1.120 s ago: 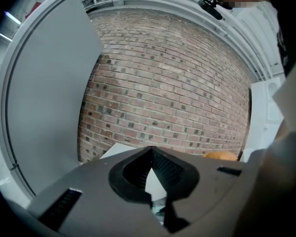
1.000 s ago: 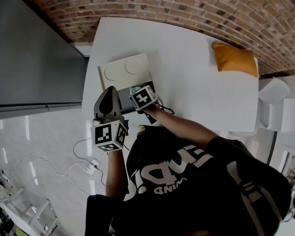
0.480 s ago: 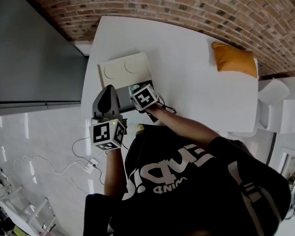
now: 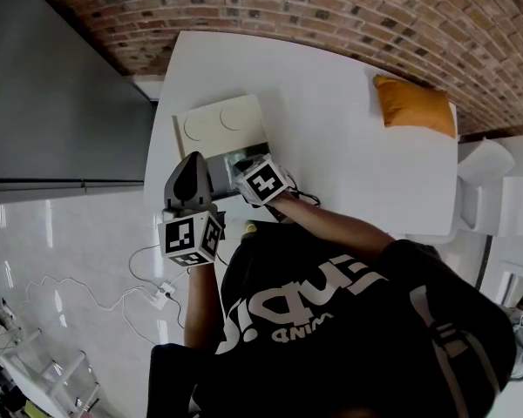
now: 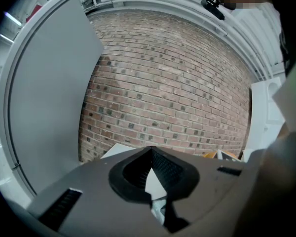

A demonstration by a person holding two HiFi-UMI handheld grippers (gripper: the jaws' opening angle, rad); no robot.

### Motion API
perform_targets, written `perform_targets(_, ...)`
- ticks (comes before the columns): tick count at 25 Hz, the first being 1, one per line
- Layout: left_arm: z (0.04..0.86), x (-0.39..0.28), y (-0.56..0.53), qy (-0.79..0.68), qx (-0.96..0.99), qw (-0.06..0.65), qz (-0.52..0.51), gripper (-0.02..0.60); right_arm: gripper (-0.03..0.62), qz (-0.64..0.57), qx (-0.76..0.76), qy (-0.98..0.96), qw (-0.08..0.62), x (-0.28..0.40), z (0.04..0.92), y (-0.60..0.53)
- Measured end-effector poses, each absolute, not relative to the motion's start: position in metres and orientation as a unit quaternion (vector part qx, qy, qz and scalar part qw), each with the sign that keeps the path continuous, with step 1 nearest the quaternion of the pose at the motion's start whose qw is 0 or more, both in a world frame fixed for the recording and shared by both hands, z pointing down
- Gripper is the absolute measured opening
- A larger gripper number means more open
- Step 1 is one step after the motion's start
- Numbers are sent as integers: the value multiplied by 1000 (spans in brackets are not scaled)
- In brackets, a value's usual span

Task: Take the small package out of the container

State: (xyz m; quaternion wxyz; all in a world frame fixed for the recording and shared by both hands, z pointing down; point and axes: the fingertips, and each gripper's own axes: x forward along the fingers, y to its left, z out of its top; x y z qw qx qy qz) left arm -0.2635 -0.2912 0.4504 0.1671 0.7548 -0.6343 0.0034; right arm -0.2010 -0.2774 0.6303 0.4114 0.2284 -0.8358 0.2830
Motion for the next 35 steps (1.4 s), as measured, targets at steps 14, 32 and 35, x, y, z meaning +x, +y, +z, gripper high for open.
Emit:
perform_targets(14,448,-252,-284,-629,759,167,9,6,-2,179,229,-896,335,-196,549,-283)
perform_targets(32,446,-236,-275,-619,768,163,12,6,-2,74,297,-929,206,-156,463,-305)
perform_targets(35,444,-238,-274,-623,765,162,10,6,-2,61,313,-931,177,-146,452,-310)
